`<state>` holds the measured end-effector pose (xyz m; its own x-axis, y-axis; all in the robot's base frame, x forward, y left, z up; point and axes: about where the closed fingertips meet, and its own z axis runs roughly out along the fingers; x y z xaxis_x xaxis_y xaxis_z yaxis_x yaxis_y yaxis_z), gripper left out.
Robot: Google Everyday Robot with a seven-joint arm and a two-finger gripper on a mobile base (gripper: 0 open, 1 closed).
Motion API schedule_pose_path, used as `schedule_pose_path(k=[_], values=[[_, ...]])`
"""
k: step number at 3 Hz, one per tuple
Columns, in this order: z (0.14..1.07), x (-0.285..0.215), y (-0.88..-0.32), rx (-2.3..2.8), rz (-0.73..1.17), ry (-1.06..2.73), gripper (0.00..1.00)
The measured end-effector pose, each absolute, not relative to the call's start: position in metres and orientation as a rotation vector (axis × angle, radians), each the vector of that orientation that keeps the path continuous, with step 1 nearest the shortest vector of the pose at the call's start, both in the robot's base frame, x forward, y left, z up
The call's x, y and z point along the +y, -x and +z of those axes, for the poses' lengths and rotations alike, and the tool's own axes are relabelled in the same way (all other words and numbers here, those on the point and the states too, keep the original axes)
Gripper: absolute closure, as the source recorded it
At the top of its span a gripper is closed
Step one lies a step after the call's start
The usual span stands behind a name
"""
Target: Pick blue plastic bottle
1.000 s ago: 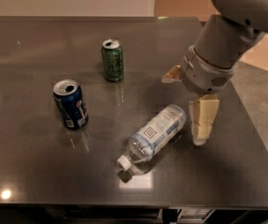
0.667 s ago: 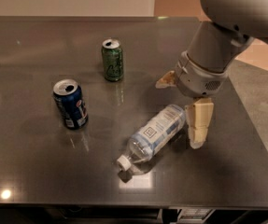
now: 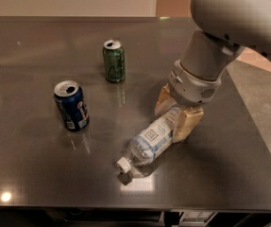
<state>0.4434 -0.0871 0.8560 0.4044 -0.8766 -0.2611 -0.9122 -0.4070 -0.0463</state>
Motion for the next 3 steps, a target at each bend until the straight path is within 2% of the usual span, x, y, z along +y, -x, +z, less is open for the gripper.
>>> schedule_pose_path(k=[2, 3], values=[[0.862, -0.082, -0.441, 1.538, 0.292, 2.515, 0.88], [0.884, -0.085, -0.447, 1.538, 0.318, 2.483, 1.00]])
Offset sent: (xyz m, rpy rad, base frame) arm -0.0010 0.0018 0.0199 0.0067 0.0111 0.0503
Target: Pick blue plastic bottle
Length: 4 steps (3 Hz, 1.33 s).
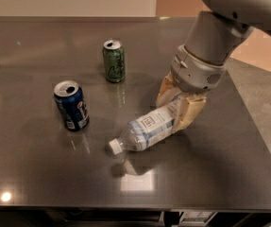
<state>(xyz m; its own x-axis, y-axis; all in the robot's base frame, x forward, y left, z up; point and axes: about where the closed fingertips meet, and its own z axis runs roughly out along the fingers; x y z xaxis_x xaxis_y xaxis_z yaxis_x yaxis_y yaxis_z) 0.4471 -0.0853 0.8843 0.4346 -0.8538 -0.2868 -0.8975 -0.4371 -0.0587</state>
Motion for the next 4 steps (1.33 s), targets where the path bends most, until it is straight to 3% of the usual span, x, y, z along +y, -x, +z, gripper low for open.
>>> schedule_pose_path(k=[4], values=[[0.973, -0.075, -0.474, 1.420, 0.330, 2.343, 1.00]])
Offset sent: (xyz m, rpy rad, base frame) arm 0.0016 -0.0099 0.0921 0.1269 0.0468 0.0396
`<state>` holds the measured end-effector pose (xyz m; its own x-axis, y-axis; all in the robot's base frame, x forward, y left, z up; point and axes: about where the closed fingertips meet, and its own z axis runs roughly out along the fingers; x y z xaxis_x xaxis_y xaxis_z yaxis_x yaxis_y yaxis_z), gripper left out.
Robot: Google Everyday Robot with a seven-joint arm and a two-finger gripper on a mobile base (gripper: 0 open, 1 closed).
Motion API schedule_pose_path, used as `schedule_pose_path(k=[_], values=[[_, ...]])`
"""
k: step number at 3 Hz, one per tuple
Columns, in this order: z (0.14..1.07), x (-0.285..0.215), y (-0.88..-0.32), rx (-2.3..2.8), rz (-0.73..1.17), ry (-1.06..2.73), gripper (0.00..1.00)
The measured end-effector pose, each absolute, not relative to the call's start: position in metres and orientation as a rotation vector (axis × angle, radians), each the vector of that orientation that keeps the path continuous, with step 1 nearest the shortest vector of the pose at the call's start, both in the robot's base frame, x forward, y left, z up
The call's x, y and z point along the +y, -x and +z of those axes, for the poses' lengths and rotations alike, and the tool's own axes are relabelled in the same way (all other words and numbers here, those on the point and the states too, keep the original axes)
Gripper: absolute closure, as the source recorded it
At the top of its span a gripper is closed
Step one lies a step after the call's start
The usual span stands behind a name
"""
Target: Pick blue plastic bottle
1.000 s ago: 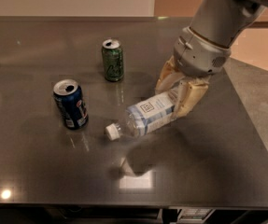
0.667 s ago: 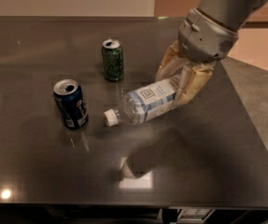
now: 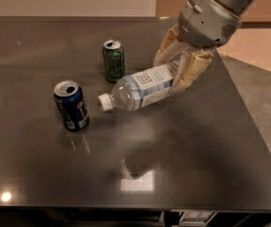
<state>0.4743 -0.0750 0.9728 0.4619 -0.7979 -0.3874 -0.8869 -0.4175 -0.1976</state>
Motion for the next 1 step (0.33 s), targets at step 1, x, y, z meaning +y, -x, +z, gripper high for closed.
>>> schedule_pose_path(k=[1], values=[[0.9753, -0.0704, -0.4806, 1.412, 0.305, 2.319, 1.00]])
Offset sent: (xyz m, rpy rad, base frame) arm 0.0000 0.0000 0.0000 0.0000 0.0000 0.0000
